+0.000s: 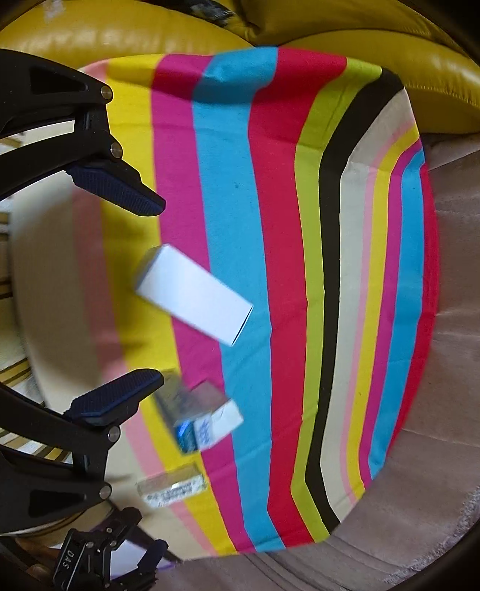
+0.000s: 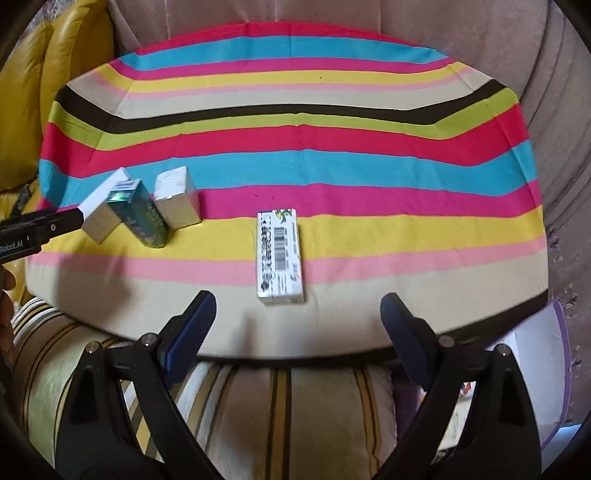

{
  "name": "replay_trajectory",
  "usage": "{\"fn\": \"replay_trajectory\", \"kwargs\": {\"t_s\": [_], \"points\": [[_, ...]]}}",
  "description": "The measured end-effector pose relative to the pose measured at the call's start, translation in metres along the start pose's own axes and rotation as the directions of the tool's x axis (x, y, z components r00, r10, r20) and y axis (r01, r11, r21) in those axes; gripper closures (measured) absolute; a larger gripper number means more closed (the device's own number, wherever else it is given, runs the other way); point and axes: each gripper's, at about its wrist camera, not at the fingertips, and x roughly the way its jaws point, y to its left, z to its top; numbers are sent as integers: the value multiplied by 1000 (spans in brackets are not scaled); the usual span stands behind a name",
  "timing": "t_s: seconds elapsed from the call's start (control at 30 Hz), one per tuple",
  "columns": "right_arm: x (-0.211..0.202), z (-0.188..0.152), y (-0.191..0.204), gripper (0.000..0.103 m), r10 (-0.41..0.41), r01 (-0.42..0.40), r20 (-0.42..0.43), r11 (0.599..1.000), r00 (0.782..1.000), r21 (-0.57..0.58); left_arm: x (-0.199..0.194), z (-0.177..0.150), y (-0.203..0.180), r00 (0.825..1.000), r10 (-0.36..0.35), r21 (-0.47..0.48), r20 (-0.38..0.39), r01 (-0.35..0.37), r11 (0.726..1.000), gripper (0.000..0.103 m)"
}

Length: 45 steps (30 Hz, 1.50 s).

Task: Organize objects
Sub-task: 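Move both open tools back toward the boxes on the striped cloth, then grasp the plain white box with the left tool while the right tool grasps the barcode box, then carry the white box and barcode box over the purple-rimmed box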

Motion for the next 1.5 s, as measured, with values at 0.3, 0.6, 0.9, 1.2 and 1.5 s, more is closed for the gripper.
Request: {"fn": "replay_trajectory", "kwargs": {"t_s": [0.3,0.6,0.9,1.2,1.5], "points": [[36,15,6,12,-9,9,-32,1000,999,6,33,4,8,1000,12,35,-23,-11,999,34],[59,15,4,48,9,-6,-91,999,996,32,36,-3,8,1000,-24,52,-3,24,998,63],[57,9,12,66,3,-3,-61,1000,998,-4,20,-15,19,997,-63,-30,53,64,997,66],[44,-1,15,66,-12,11,-41,1000,999,-15,-15,-35,22,994,-53,-77,100,61,995,66],[12,-18,9,66,-28,28,-2,1000,1000,9,-51,-56,5,982,-96,-107,161,114,988,66]]}}
